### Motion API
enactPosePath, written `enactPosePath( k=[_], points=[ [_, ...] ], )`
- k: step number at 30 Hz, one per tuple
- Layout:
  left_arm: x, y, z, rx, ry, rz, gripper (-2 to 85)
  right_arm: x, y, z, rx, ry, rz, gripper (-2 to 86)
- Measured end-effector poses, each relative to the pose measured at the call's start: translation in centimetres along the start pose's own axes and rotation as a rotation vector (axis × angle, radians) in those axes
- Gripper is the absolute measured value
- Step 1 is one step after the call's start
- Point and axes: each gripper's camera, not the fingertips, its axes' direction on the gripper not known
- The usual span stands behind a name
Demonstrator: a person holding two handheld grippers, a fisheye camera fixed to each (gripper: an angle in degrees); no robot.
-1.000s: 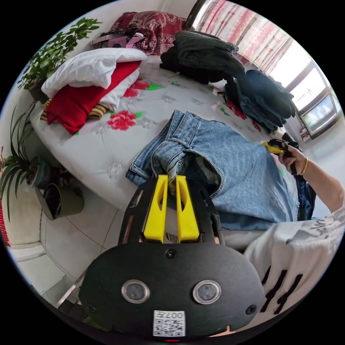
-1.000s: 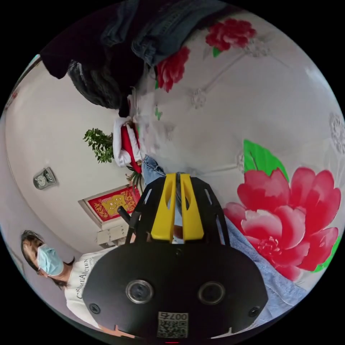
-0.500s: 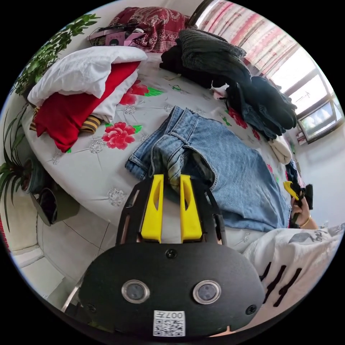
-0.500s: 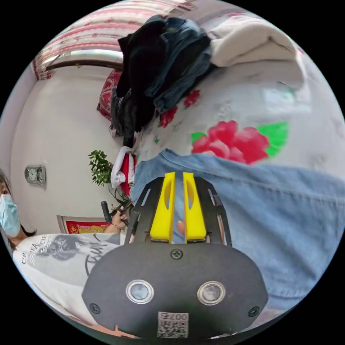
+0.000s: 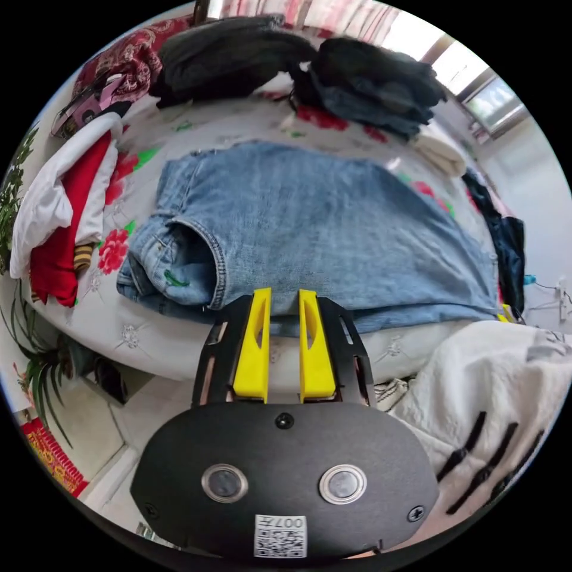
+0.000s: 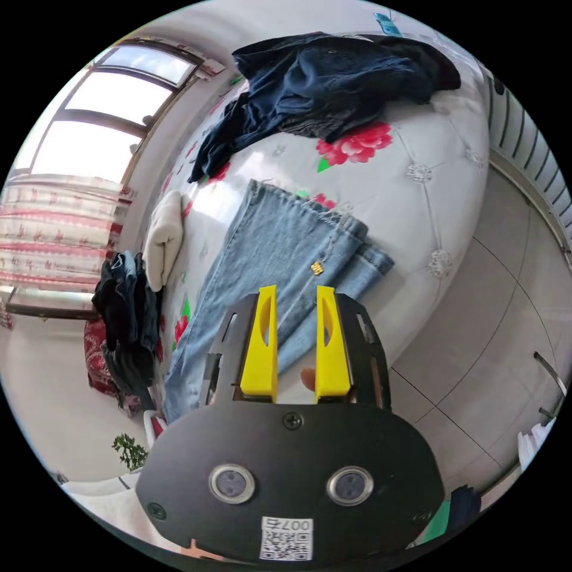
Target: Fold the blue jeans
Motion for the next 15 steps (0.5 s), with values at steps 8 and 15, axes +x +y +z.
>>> enactPosePath(
  k=[8,15],
  points=[
    [0.2,-2.1,0.3,-0.052,-0.011,-0.028,-0.5,3.4,-0.2,0.5,-0.015,-0.029,0.087,0.9],
    [-0.3,-0.8,-4.0,0.087,0.070,-0.014,-0.9,2.8,-0.3,-5.4,0.066,-0.323,-0.121,-0.1]
  ],
)
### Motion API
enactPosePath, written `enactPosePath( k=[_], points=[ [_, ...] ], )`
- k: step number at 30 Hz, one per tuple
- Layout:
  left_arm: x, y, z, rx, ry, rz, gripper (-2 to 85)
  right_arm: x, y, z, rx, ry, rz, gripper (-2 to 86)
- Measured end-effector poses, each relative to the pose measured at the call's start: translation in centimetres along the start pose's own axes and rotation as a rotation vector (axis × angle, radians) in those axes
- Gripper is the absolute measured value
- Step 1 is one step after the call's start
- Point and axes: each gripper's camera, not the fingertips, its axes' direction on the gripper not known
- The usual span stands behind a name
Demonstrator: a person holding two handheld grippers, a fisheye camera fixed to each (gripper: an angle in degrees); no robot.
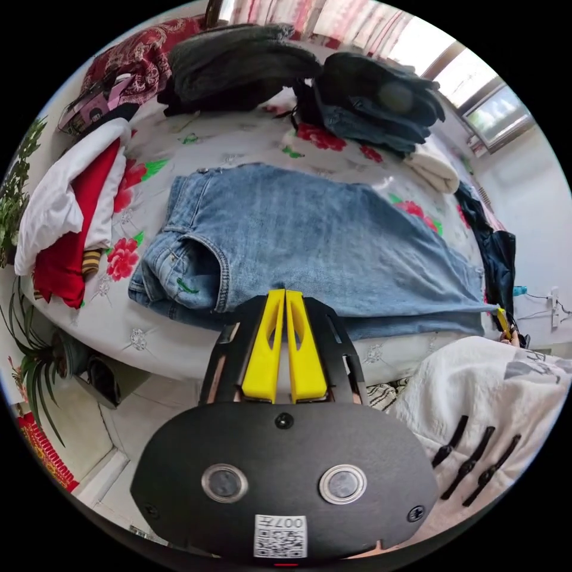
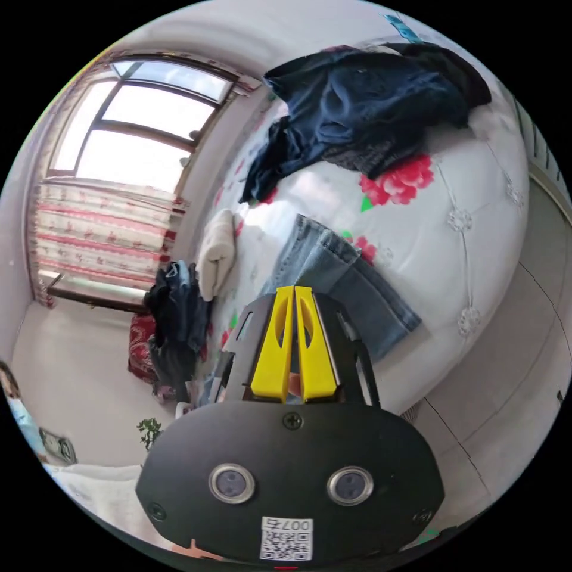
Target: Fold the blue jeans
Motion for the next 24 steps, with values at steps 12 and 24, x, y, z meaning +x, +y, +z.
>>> enactPosePath(
  k=[12,24],
  points=[
    [-2.4,3.4,3.9,-0.068,0.050,-0.101,-1.0,9.4,5.3,-2.5,-0.009,0.064,0.201,1.8],
    [-8.2,8.7,1.0,0.101,0.119,-0.355,2.0,10.0,5.4,-2.2,0.009,0.042,0.304,11.9]
  ],
)
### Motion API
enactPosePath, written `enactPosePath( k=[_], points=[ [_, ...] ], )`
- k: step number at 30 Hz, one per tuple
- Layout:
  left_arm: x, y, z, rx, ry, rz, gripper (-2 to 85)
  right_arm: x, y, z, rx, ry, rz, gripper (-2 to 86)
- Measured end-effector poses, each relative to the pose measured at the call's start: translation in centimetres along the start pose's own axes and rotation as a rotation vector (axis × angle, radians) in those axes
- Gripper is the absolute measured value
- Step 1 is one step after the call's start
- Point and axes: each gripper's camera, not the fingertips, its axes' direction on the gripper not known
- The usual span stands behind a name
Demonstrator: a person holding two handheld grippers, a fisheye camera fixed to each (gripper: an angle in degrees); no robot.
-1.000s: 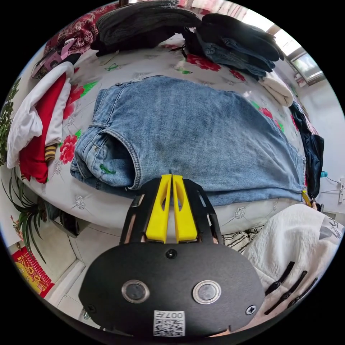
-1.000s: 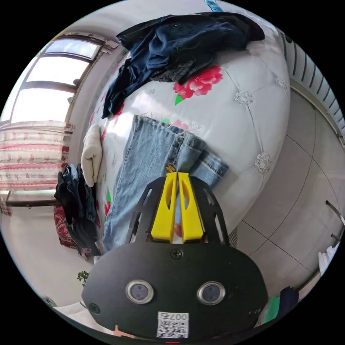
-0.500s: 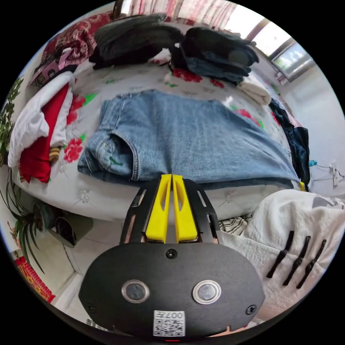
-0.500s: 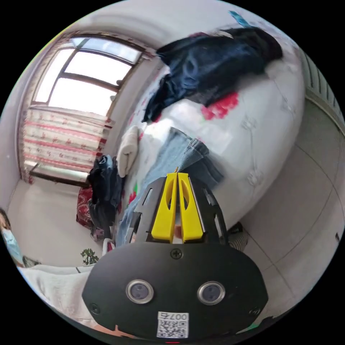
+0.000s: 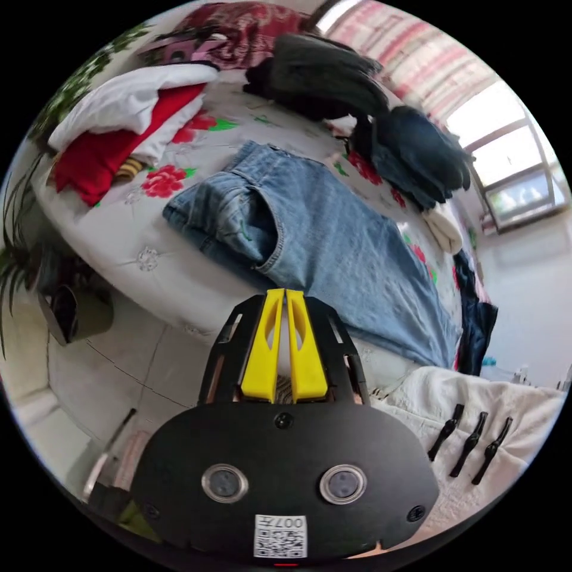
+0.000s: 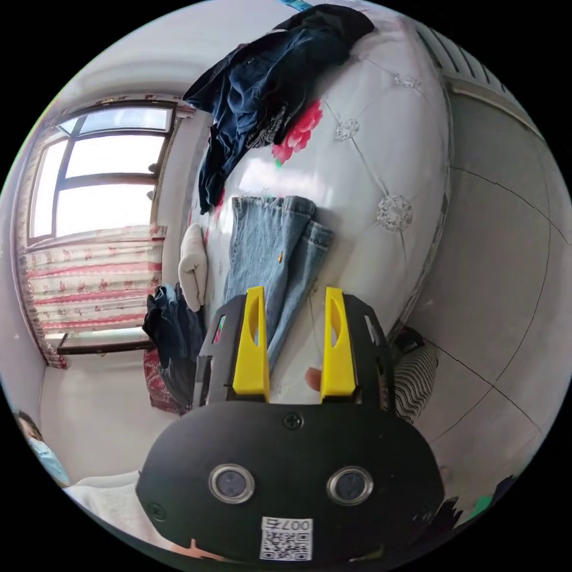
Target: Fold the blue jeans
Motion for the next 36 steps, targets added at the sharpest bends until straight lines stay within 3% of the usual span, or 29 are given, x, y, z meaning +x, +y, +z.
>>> enactPosePath(
  k=[2,8,16,20,22,24,27,31,33,36],
  points=[
    [-2.8,0.2,0.0,0.043,0.080,-0.115,6.7,-0.4,0.0,0.1,0.018,0.016,0.007,12.0],
    [-9.0,0.1,0.0,0.149,0.174,-0.365,9.5,-2.7,-0.4,1.6,0.009,-0.008,-0.028,10.8],
    [-13.5,-1.8,1.6,0.170,0.277,-0.466,12.5,-5.0,-3.0,4.7,0.037,-0.031,0.055,4.7],
    [-14.7,-2.6,2.3,0.144,0.284,-0.465,13.2,-14.7,-2.7,5.6,0.008,-0.114,-0.266,1.2],
    [-15.2,-2.6,2.4,0.147,0.295,-0.462,13.1,-21.2,-0.8,6.8,-0.078,-0.105,-0.531,0.7],
    [-15.7,-2.7,2.5,0.145,0.303,-0.458,12.9,-29.4,4.6,9.4,-0.259,-0.095,-0.948,0.4],
    [-16.5,-3.0,2.8,0.144,0.318,-0.455,12.5,-35.0,13.2,14.6,-0.518,-0.044,-1.327,0.4],
    [-17.3,-3.1,3.1,0.158,0.319,-0.455,10.9,-34.0,22.6,24.1,-0.886,0.051,-1.483,0.8],
    [-17.6,-3.2,3.2,0.161,0.321,-0.454,9.5,-30.5,27.3,30.1,-1.166,0.225,-1.515,1.2],
    [-18.4,-3.4,3.1,0.174,0.357,-0.442,5.9,-29.5,28.0,31.3,-1.203,0.246,-1.514,1.6]
  ],
)
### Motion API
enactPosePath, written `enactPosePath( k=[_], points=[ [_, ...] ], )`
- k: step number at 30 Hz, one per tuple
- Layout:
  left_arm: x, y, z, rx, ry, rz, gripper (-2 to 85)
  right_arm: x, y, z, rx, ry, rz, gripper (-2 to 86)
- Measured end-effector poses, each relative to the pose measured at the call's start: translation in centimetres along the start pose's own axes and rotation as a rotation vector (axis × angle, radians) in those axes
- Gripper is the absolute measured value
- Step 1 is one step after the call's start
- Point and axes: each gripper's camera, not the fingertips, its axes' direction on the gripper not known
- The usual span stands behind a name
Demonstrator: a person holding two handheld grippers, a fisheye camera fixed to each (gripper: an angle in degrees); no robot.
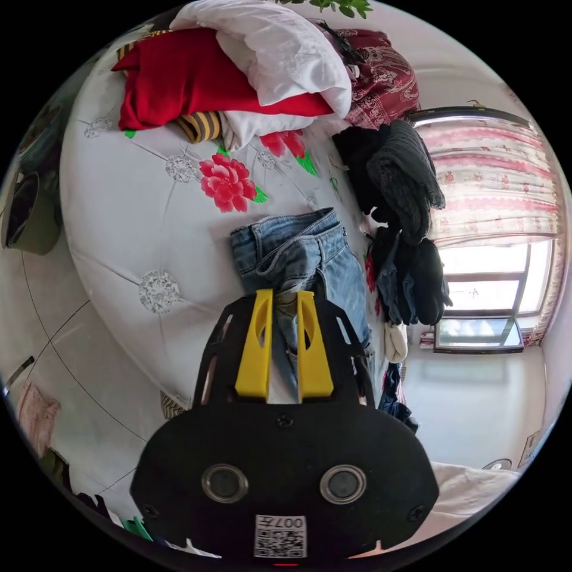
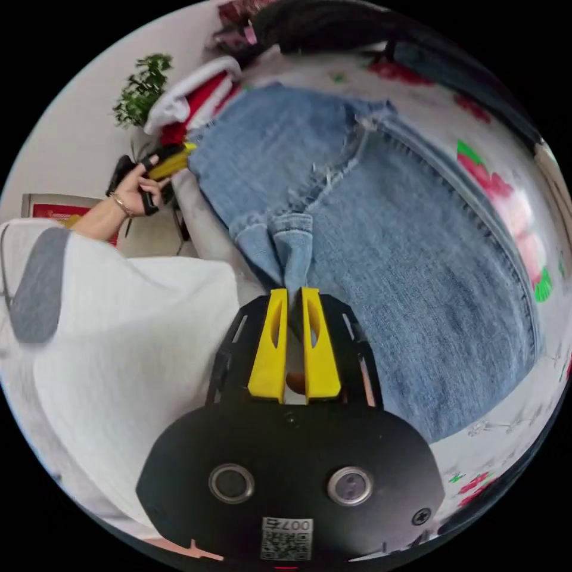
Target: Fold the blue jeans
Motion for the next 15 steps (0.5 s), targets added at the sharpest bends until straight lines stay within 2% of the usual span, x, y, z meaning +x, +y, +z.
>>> enactPosePath(
  k=[2,7,11,15],
  points=[
    [0.1,-0.3,-0.3,0.018,0.063,0.025,4.7,0.7,0.1,-1.2,-0.004,-0.050,0.009,1.6],
    [1.9,-0.6,-1.1,0.057,0.112,0.126,4.6,2.8,3.4,-6.4,0.277,-0.194,0.129,1.0],
    [1.6,-0.4,-1.8,0.027,-0.010,0.123,6.4,5.6,7.2,-7.9,0.427,-0.341,0.266,0.1],
    [-0.8,0.0,-3.2,0.015,-0.037,0.020,12.0,6.5,10.1,-7.9,0.442,-0.298,0.330,0.3]
  ],
)
